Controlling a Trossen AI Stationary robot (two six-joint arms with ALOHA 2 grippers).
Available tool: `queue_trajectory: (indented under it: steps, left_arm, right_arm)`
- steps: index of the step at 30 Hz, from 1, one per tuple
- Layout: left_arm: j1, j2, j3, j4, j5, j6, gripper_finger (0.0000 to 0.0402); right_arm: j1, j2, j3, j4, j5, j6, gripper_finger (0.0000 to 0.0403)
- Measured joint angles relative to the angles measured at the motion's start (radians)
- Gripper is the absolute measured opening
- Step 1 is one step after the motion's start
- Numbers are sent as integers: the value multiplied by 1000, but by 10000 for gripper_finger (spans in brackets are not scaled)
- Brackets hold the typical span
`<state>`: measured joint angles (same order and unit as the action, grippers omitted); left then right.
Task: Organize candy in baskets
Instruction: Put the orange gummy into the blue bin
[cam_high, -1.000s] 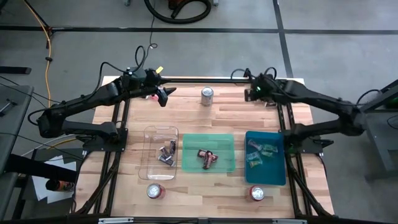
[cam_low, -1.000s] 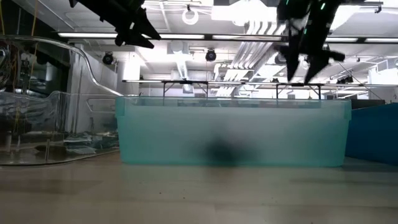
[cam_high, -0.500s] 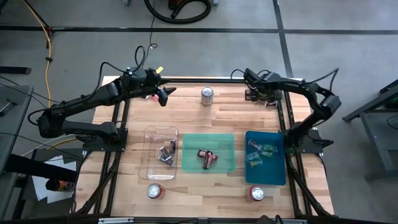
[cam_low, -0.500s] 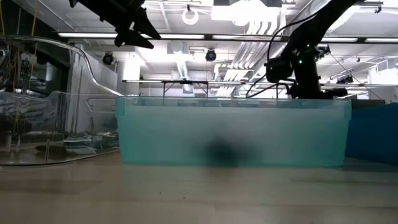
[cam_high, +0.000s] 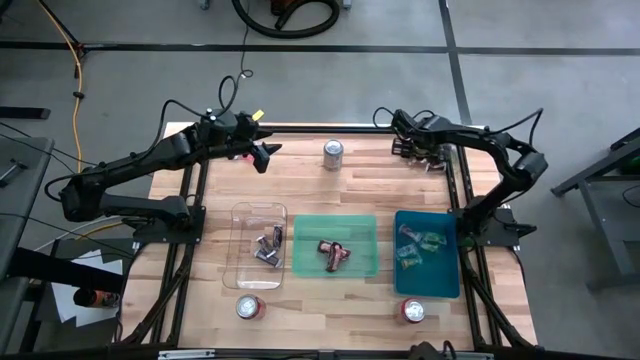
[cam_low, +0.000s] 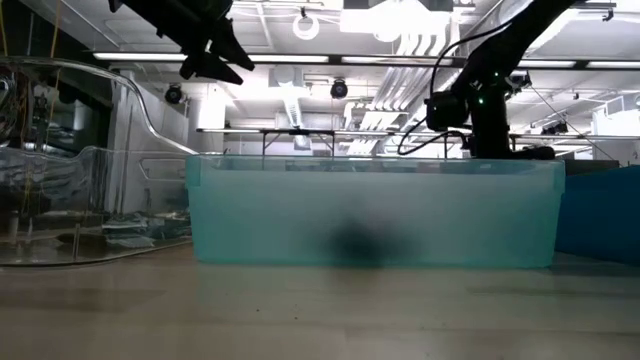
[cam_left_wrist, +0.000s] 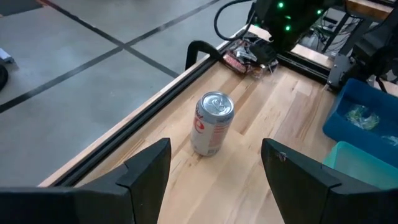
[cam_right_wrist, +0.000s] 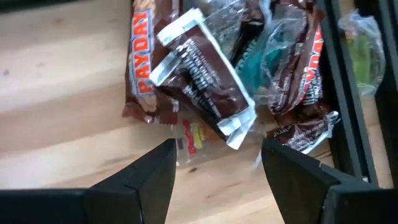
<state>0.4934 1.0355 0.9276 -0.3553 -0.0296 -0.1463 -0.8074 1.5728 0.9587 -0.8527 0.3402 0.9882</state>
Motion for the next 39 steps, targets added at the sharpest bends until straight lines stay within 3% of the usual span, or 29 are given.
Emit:
queue_trajectory:
  steps: [8, 11, 21, 39]
  left_arm:
    - [0, 0, 0, 6, 0, 0, 239]
    - [0, 0, 0, 9, 0, 0, 239]
    - [0, 0, 0, 10, 0, -6, 239]
    - [0, 0, 0, 9, 0, -9, 239]
  right_arm:
    - [-11, -15, -210, 233, -124, 117, 231]
    - [-9, -30, -242, 284, -109, 158, 231]
    - [-3, -43, -187, 304, -34, 224, 231]
    - [-39, -43, -242, 311, -42, 317, 231]
